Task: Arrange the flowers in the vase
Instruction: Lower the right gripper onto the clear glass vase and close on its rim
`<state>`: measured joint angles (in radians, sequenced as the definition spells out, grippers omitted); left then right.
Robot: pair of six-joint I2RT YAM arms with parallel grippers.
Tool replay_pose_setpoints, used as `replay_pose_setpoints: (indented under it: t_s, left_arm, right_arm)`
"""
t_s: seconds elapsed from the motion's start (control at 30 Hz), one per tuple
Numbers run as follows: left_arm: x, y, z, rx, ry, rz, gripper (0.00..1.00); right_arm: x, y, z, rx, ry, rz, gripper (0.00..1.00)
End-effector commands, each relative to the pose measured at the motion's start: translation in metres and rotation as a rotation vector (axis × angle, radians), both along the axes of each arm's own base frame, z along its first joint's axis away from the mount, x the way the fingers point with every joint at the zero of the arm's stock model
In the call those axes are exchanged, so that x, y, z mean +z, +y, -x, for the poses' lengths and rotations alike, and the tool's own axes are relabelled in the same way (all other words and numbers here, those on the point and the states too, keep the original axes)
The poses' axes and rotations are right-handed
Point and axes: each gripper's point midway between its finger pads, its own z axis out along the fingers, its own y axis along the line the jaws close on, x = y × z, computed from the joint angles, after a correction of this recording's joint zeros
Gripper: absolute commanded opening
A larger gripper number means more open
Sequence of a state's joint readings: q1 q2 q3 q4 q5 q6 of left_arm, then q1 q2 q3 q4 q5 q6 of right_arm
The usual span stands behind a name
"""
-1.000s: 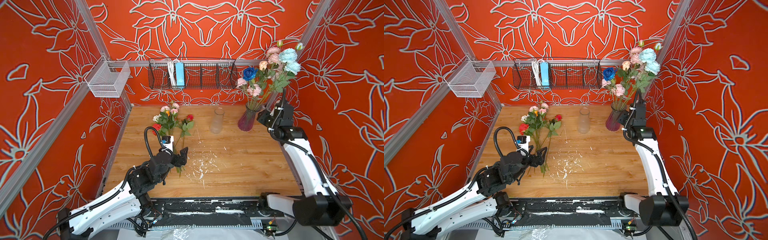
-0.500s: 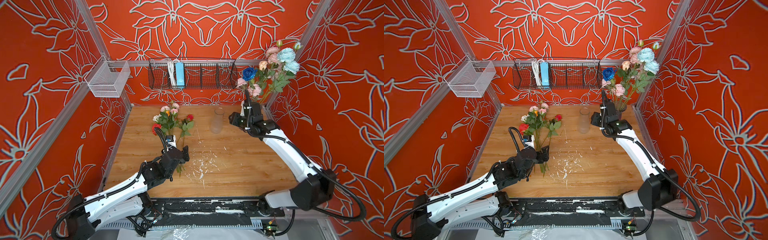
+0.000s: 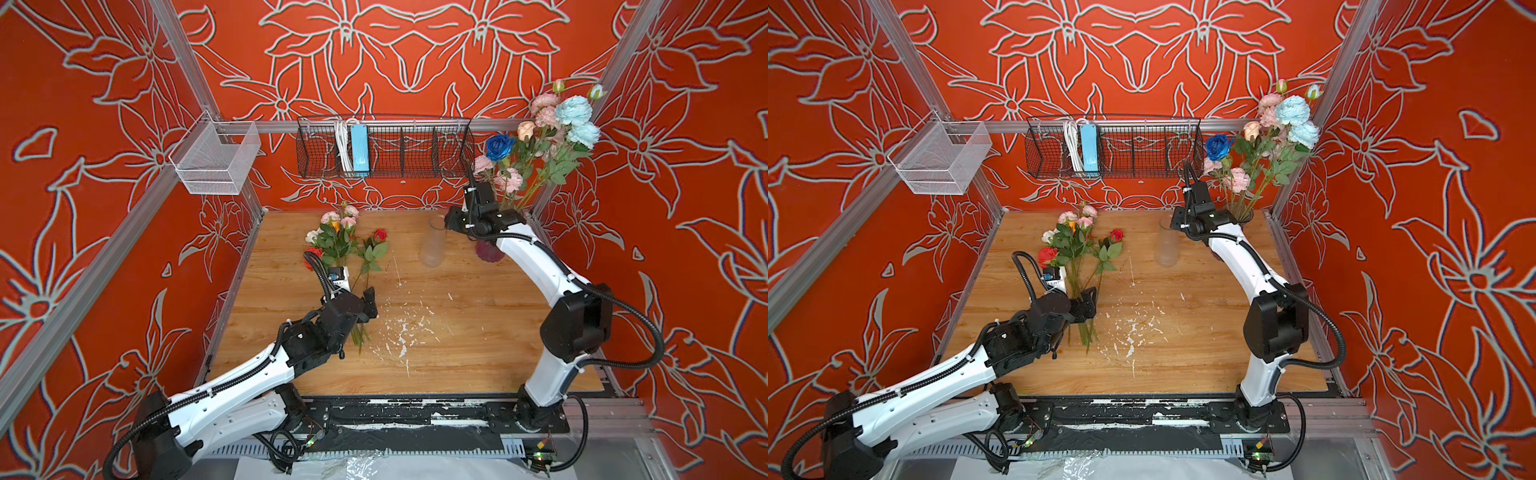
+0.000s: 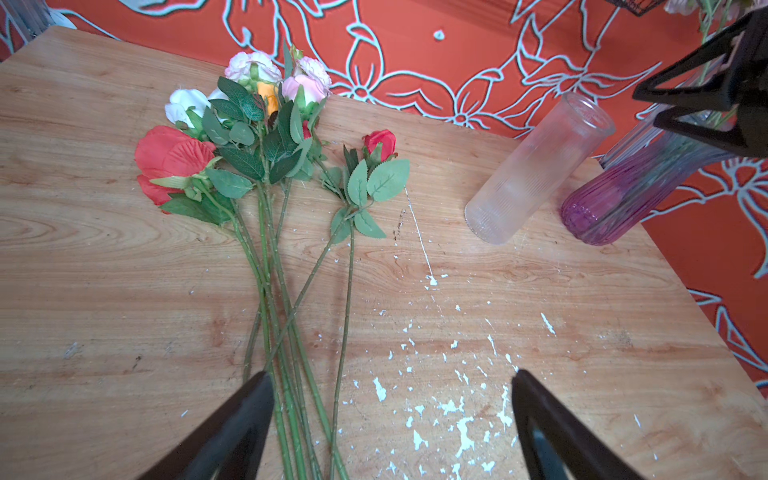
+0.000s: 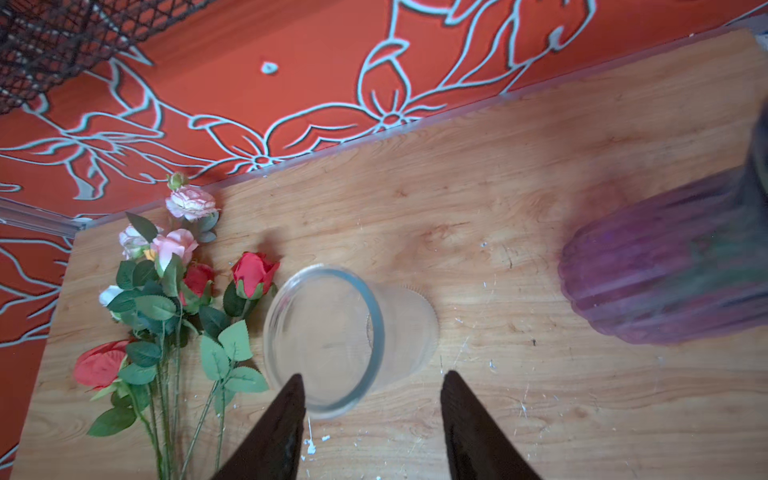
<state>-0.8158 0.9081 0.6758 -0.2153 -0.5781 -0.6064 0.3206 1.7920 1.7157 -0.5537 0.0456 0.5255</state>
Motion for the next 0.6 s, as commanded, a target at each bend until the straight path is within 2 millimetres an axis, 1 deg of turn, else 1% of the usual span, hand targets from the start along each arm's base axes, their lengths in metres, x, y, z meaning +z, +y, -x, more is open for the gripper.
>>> replay_pose_setpoints:
  t_s: [0.0,0.07,0.2,0.33,0.4,0.57]
  left_arm:
    - [0.007,0.005,-0.001,0.02,-0.016,0.03,0.89]
    - [0.006,0.005,-0.001,0.019,-0.013,0.03,0.89]
    - [0.005,0.006,-0.002,0.017,-0.018,0.032,0.89]
    - [0.01,0.006,-0.006,0.01,-0.023,0.026,0.89]
    - [0.012,0.006,-0.007,0.009,-0.027,0.024,0.89]
    - [0.013,0.005,-0.01,0.005,-0.024,0.024,0.89]
  right_arm:
    - [0.0,-0.003,-0.01,-0.01,0.006,0.044,0.53]
    - [-0.006,-0.004,-0.016,-0.016,0.015,0.061,0.52]
    - [-0.011,-0.003,-0.03,-0.021,0.024,0.074,0.5]
    - [-0.021,0.001,-0.035,0.0,0.058,0.073,0.48]
    - [-0.024,0.0,-0.035,-0.003,0.064,0.08,0.48]
    - [-0.034,0.001,-0.035,0.0,0.075,0.075,0.47]
